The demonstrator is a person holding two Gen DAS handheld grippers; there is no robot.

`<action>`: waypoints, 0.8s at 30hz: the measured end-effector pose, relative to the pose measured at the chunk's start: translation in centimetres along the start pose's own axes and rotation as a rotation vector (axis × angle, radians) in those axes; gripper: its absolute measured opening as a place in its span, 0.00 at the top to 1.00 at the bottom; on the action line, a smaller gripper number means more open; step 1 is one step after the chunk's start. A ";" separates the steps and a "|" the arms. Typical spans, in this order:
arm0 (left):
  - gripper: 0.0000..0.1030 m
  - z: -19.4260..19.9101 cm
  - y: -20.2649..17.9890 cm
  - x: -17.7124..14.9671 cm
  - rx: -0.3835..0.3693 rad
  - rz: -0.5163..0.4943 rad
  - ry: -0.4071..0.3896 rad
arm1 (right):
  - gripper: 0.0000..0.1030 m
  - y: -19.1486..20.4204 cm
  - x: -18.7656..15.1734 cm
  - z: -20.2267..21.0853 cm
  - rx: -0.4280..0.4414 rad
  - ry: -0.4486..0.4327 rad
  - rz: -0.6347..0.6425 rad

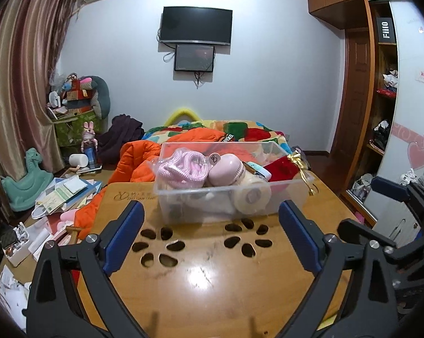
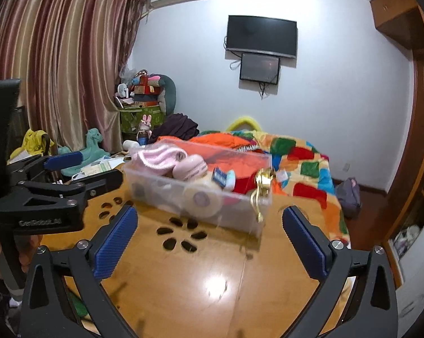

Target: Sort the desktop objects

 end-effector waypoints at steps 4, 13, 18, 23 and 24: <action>0.03 1.2 -0.7 -1.2 -0.008 0.016 -0.016 | 0.01 0.2 -1.2 0.4 -0.006 0.002 0.000; 0.03 2.2 -1.2 -3.0 0.020 0.050 -0.033 | 0.00 0.0 -3.1 1.2 0.005 -0.008 -0.004; 0.03 1.9 -1.5 -3.2 0.055 0.025 -0.032 | 0.00 -0.2 -3.2 1.5 0.009 -0.017 -0.008; 0.03 1.2 -1.5 -3.7 0.065 0.046 -0.026 | 0.00 -0.5 -3.2 1.8 0.007 -0.025 -0.016; 0.03 1.1 -1.3 -3.7 0.054 0.058 -0.020 | 0.00 -0.6 -3.2 1.8 0.006 -0.025 -0.019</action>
Point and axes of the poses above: each gripper's, at about its wrist camera, not at the fingertips, and z roughly against the way its jaws point, y to its left, x to its top, the point moved 1 cm from there along -z, roughly the way its jaws point, and after that the axes turned 9 degrees about -x, right-handed, at the moved point
